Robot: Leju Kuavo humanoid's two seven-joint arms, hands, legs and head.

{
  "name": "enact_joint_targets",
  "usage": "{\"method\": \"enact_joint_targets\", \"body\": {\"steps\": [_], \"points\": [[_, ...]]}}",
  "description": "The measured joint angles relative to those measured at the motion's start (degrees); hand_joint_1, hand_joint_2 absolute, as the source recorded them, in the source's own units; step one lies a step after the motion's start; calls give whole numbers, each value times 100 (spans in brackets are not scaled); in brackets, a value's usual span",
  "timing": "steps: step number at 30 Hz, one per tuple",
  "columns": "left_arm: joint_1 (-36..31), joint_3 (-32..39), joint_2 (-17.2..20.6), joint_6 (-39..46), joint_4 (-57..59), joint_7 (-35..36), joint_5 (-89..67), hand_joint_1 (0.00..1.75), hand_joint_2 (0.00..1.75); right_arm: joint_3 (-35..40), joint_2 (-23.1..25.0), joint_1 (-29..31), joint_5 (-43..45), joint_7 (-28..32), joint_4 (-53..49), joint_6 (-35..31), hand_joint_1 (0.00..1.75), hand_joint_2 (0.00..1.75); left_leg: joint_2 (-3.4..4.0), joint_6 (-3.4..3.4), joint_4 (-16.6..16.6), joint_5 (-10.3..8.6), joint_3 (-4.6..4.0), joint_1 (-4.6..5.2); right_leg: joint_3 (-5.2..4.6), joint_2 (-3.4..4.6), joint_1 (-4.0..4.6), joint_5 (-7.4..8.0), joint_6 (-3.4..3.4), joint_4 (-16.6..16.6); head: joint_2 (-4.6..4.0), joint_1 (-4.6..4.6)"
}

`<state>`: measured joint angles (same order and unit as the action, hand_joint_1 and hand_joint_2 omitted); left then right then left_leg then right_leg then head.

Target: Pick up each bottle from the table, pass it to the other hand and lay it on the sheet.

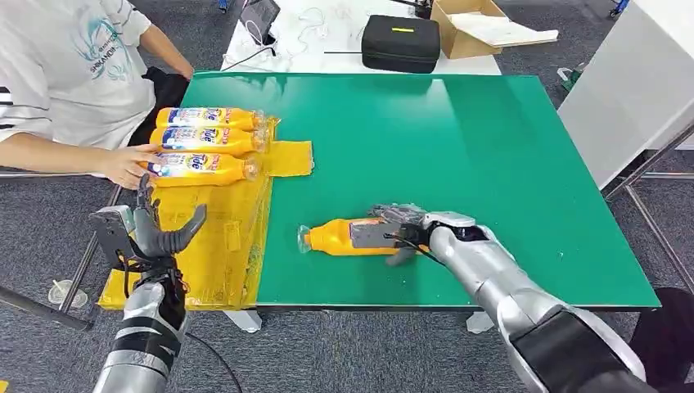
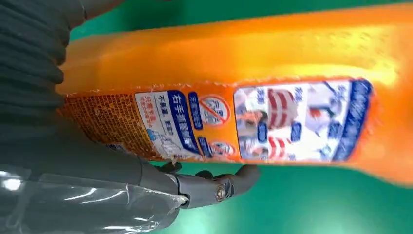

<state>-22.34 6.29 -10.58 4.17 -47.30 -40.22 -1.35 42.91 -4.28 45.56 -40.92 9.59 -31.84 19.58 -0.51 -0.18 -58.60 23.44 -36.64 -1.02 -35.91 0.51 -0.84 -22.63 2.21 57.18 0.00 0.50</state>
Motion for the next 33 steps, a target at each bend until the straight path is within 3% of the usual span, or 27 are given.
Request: {"method": "enact_joint_targets", "body": {"steps": [1, 12, 16, 20, 26, 30, 33], "points": [[-3, 7, -7, -4, 31, 0, 9, 0, 175, 120, -2, 29, -26, -37, 20, -2, 175, 175, 0, 0, 0, 0, 0, 0, 0, 0, 0, 0, 0, 0, 2, 0], [-11, 50, -63, -52, 201, 0, 72, 0, 175, 872, -11, 123, -63, -280, 162, -352, 175, 175, 0, 0, 0, 0, 1, 0, 0, 0, 0, 0, 0, 0, 0, 0], [-8, 61, -90, -59, 207, 0, 98, 0, 175, 933, -7, 104, 88, -400, 173, -803, 175, 175, 1, 0, 0, 0, 2, 0, 0, 0, 1, 0, 0, 0, 0, 2], [32, 70, -107, -201, 201, 120, 155, 0, 175, 773, -11, -177, 540, -385, 70, -1743, 175, 175, -1, 0, 0, 0, 1, -1, 0, -1, 2, 0, 0, 0, 0, 0], [408, 70, -192, -930, -179, 758, 758, 0, 175, -608, 117, -1534, 805, 156, -1493, -4155, 175, 175, -9, -1, 0, 2, -25, -2, -14, -3, 3, -4, 2, 1, 0, 0], [718, -72, -249, -1443, -521, 1071, 1224, 0, 175, -1666, 406, -2327, 946, 932, -2741, -5050, 175, 175, -19, -1, 1, 4, -36, -4, -28, -9, 3, -9, 1, 0, 0, 2], [848, -258, -264, -1714, -709, 1244, 1517, 0, 175, -2292, 584, -2747, 1299, 1550, -3397, -5294, 175, 175, -21, -1, 1, 4, -40, -3, -28, -12, 3, -9, 1, 0, 0, 0]]}}
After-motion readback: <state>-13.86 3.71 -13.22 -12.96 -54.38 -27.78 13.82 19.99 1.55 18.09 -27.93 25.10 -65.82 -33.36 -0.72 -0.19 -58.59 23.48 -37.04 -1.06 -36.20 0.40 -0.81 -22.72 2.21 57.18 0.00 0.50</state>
